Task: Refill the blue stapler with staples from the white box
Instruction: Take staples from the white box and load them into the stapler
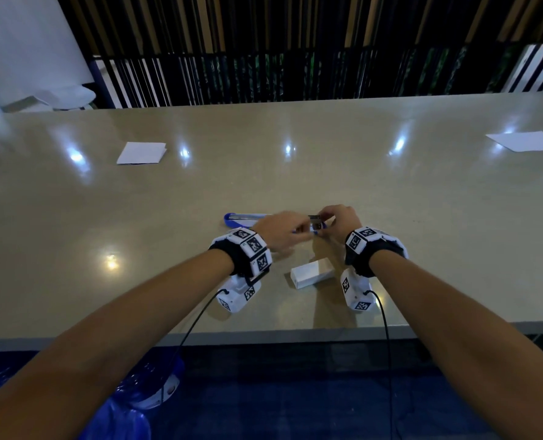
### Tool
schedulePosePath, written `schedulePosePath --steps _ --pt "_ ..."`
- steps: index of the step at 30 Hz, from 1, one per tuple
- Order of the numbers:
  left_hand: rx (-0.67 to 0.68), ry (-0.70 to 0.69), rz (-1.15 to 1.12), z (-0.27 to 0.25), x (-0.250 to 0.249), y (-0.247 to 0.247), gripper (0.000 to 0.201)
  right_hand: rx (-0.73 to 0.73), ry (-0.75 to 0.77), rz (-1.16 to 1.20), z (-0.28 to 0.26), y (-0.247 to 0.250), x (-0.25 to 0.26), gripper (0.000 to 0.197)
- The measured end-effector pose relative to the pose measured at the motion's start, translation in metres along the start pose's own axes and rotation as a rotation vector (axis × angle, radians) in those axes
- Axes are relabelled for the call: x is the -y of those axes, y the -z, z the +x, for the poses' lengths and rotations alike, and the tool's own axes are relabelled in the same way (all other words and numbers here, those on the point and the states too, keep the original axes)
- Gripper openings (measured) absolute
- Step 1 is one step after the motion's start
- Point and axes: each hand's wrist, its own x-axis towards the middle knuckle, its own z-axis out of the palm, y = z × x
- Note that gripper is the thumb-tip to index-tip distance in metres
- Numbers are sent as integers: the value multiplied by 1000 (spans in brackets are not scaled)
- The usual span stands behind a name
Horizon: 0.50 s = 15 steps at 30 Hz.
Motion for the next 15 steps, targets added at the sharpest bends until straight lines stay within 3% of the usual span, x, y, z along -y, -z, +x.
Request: schedulePosePath --steps 2,4,6,9,13,15 --pt "153 -55 10 -4 -17 -4 33 0 23 4 -5 1 -2 35" --pt "192 -102 27 -8 -27 -15 28 -17 40 28 -13 1 -3 38" --pt "187 -132 22 -10 -29 -25 30 -27 40 69 -25 1 -4 43" --pt "194 -126 2 -13 -29 -32 53 -55 47 104 -40 -1 -11 48" --pt "123 -18 -10 -14 -28 -31 45 -48 72 195 -58 -2 -15 23" --pt "66 42 -37 -12 -26 -33 42 0 106 223 -65 -4 -14 21"
